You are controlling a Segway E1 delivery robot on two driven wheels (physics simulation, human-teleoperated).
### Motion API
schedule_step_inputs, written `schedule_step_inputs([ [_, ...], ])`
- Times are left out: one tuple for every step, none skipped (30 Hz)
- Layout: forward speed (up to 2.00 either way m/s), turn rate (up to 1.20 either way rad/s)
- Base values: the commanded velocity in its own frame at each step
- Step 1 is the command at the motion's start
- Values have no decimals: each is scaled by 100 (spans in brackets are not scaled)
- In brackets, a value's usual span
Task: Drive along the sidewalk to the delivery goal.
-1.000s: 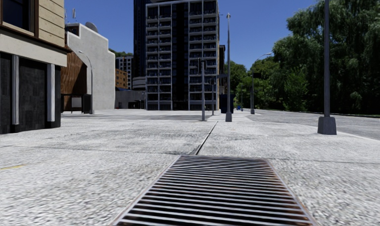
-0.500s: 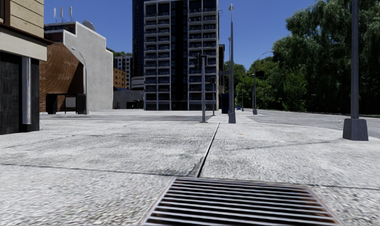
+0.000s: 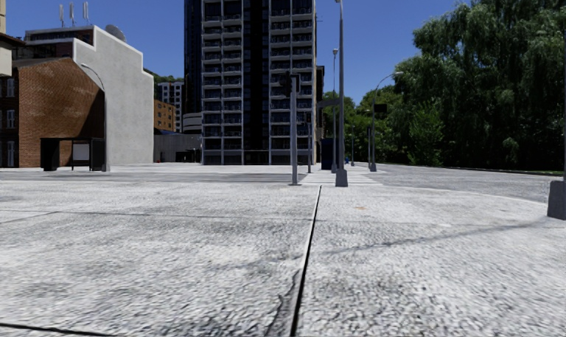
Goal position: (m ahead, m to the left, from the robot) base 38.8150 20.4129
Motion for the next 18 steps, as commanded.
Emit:
schedule_step_inputs([
  [200, 0],
  [200, 0],
  [200, 0],
  [200, 0],
  [200, 0],
  [200, 0],
  [200, 0],
  [200, 0],
  [200, 0],
  [200, 6],
  [200, 17],
  [200, 17],
  [200, 20],
  [200, 21],
  [200, 22],
  [200, 22],
  [200, 22],
  [200, 22],
])
